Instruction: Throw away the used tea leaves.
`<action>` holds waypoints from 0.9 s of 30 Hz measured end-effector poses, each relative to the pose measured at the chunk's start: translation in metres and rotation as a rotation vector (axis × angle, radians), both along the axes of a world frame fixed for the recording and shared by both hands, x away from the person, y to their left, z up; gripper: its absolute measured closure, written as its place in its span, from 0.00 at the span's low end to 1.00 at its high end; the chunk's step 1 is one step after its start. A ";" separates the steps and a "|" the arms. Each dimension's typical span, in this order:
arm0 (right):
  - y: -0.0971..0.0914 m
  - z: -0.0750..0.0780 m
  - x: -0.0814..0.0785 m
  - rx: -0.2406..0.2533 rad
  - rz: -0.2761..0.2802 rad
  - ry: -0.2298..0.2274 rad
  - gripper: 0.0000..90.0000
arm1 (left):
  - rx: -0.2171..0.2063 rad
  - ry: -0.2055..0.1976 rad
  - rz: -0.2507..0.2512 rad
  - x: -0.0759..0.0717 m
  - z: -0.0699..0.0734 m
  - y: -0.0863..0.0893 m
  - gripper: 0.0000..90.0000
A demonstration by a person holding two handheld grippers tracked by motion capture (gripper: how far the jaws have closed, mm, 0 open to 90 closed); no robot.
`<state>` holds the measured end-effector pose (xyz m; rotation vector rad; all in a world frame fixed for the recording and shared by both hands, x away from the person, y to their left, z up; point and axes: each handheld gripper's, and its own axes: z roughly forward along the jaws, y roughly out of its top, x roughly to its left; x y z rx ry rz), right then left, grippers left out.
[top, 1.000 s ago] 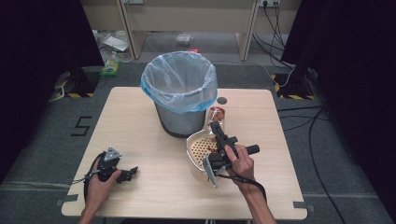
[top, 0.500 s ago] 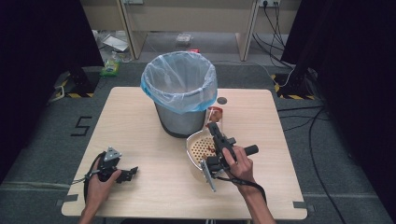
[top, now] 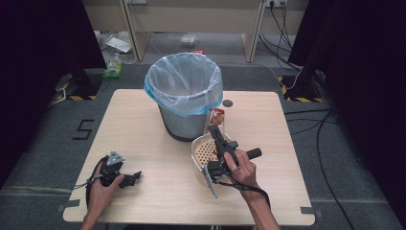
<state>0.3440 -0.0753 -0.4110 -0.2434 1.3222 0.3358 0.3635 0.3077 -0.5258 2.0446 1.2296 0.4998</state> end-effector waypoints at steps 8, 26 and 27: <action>-0.005 -0.007 0.006 -0.019 -0.017 0.003 1.00 | 0.001 0.000 -0.001 0.000 0.000 0.000 0.00; -0.004 -0.005 0.008 -0.025 -0.018 -0.054 1.00 | 0.000 0.000 0.000 0.000 0.000 0.000 0.00; -0.004 -0.005 0.008 -0.025 -0.018 -0.054 1.00 | 0.001 0.000 0.000 0.000 0.000 0.000 0.00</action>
